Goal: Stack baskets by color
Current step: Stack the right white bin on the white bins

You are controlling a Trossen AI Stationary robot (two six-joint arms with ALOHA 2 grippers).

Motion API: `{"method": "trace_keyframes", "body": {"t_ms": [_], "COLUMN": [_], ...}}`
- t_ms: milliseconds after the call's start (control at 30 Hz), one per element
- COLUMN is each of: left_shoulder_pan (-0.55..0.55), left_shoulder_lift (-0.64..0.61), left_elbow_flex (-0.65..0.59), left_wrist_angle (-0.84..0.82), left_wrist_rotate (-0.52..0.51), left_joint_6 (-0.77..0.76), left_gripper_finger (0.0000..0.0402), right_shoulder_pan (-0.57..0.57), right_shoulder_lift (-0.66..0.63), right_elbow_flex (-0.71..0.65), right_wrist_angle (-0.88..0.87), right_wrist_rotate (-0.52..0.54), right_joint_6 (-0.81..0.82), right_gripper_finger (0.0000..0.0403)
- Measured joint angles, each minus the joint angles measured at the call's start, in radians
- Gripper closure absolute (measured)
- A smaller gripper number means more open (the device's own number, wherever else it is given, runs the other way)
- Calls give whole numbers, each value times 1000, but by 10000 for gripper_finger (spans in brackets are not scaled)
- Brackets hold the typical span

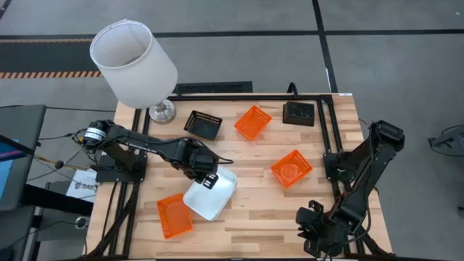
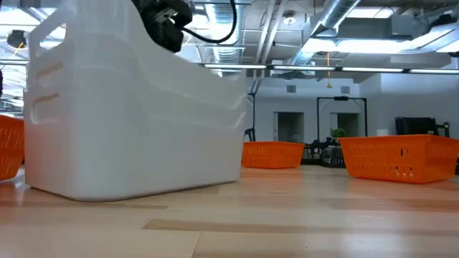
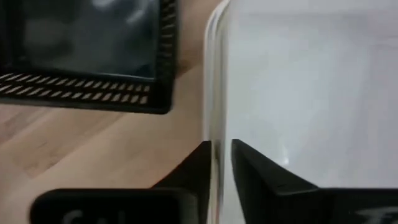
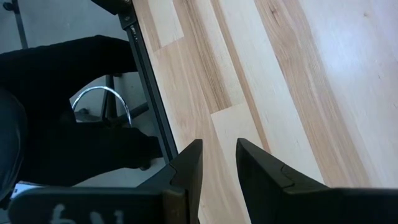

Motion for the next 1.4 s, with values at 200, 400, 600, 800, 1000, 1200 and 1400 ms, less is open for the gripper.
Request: {"method": "trace_keyframes", "body": {"t_ms": [200, 400, 600, 800, 1000, 1200, 1400], "left_shoulder_pan": [0, -4, -49, -160, -199, -203, -203], "left_shoulder_lift": [7, 6, -6, -35, -63, -64, -64], "left_elbow_flex": [59, 159, 281, 282, 138, -16, -98], "left_wrist_angle": [-10, -92, -302, -519, -363, -227, -116], "left_wrist_rotate": [8, 8, -87, -256, -252, -237, -238], "left_joint_6": [64, 108, 139, 58, 54, 71, 81], "left_gripper_finger": [264, 209, 185, 188, 193, 193, 194], "right_shoulder_pan": [0, 0, -3, -28, -77, -113, -118], "right_shoulder_lift": [0, 0, 0, 0, 1, 0, 0], "right_elbow_flex": [0, 0, 0, 0, 0, 0, 0], "right_wrist_angle": [-1, 0, 3, 3, 2, 4, 8], "right_wrist_rotate": [0, 25, 115, 154, 161, 161, 160], "right_joint_6": [0, -1, 0, -1, -33, -51, -53], "right_gripper_finger": [282, 282, 282, 282, 282, 282, 282]}}
